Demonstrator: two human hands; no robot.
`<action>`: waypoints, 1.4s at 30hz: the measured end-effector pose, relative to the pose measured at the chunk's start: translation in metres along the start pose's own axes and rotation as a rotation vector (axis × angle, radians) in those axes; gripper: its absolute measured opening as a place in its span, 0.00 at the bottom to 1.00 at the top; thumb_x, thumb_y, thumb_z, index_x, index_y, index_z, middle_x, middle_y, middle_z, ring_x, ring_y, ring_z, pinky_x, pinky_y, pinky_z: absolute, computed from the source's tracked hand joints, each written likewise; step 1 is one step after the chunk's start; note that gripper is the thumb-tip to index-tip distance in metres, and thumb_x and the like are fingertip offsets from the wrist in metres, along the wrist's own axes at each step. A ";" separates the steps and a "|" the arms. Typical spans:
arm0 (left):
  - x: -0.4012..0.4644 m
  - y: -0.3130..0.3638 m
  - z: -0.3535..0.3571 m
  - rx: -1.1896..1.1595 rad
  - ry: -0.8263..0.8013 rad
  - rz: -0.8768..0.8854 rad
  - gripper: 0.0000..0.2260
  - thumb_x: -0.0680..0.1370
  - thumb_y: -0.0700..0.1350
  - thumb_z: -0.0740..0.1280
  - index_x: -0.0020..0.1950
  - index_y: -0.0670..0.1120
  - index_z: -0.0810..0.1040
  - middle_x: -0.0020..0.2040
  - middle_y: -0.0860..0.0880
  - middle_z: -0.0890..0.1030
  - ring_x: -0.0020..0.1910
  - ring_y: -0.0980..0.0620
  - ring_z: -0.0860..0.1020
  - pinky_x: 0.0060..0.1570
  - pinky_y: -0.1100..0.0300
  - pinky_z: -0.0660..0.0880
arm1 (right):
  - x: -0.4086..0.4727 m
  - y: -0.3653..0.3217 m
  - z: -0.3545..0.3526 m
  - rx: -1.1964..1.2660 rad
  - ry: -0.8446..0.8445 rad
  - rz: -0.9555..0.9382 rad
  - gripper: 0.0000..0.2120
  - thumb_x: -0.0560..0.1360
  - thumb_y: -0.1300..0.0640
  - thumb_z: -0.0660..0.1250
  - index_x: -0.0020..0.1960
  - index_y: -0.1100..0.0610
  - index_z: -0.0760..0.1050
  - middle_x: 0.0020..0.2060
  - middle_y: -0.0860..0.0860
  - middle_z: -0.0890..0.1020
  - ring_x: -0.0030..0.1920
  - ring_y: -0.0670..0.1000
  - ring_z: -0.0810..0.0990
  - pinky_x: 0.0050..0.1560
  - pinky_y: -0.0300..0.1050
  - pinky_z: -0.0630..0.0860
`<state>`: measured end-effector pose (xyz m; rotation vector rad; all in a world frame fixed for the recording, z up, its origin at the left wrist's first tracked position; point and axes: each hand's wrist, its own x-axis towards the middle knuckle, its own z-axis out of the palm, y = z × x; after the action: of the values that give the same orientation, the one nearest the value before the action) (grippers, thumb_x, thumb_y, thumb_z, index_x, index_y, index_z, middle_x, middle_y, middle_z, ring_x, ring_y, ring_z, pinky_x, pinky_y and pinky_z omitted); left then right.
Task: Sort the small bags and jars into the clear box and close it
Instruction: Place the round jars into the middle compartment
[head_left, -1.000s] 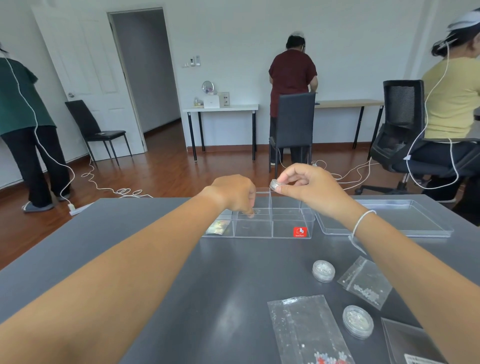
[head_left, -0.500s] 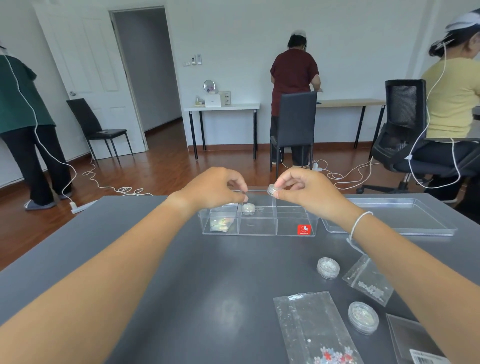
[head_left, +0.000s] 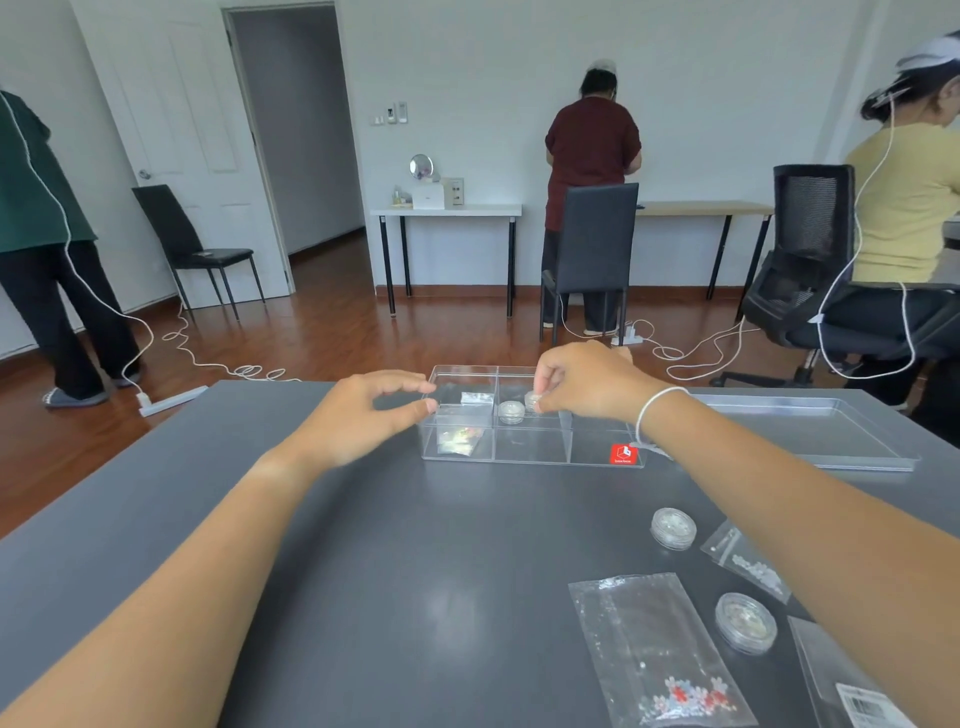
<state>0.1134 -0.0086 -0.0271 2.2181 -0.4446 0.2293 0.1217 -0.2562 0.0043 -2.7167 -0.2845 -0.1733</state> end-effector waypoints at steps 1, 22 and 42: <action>0.000 -0.001 0.001 0.000 -0.002 0.004 0.06 0.72 0.52 0.69 0.49 0.59 0.80 0.57 0.62 0.76 0.59 0.65 0.70 0.59 0.67 0.58 | 0.001 -0.002 0.001 -0.037 -0.009 0.005 0.04 0.69 0.52 0.68 0.42 0.52 0.79 0.45 0.47 0.81 0.57 0.53 0.72 0.59 0.53 0.59; 0.001 -0.009 0.002 0.027 0.000 0.038 0.11 0.72 0.54 0.69 0.53 0.57 0.80 0.61 0.59 0.77 0.61 0.64 0.70 0.63 0.65 0.59 | 0.011 -0.012 0.008 -0.310 -0.071 0.114 0.06 0.71 0.57 0.66 0.44 0.55 0.81 0.49 0.52 0.82 0.62 0.59 0.71 0.65 0.72 0.32; -0.027 0.072 0.040 0.173 0.148 0.347 0.10 0.73 0.48 0.68 0.54 0.54 0.80 0.53 0.62 0.77 0.56 0.55 0.71 0.57 0.69 0.63 | -0.142 0.054 -0.033 0.347 0.053 -0.233 0.02 0.68 0.54 0.71 0.38 0.48 0.80 0.39 0.41 0.83 0.43 0.43 0.77 0.50 0.45 0.72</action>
<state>0.0609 -0.0749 -0.0097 2.2595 -0.7500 0.6326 -0.0068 -0.3426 -0.0085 -2.3283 -0.5609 -0.2374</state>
